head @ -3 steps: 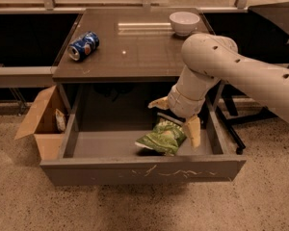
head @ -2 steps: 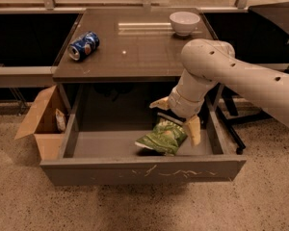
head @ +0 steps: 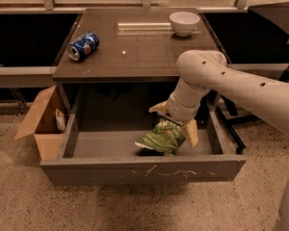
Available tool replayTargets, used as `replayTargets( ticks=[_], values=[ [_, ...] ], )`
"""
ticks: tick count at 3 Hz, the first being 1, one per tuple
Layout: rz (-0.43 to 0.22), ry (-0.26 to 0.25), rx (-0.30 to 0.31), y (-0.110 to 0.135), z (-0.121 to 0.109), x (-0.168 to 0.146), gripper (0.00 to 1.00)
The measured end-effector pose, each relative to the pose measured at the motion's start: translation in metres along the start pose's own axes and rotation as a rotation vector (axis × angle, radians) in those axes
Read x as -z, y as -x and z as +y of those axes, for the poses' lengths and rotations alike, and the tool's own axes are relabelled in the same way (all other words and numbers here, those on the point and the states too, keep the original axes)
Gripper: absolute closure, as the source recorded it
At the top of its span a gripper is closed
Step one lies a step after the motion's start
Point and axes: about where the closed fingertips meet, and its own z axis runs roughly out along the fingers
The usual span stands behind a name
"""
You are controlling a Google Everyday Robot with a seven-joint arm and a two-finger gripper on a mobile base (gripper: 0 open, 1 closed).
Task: Pick green jalapeno chip bag from top drawer and place on counter
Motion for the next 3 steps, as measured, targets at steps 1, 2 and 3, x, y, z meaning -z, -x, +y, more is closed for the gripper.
replayTargets(
  ticks=[1,2,3],
  values=[
    [0.009,0.012,0.011,-0.004,-0.002,-0.017,0.0],
    [0.007,0.046,0.006,-0.01,-0.005,-0.036,0.0],
    [0.001,0.07,0.0,-0.013,-0.006,-0.048,0.0]
  ],
)
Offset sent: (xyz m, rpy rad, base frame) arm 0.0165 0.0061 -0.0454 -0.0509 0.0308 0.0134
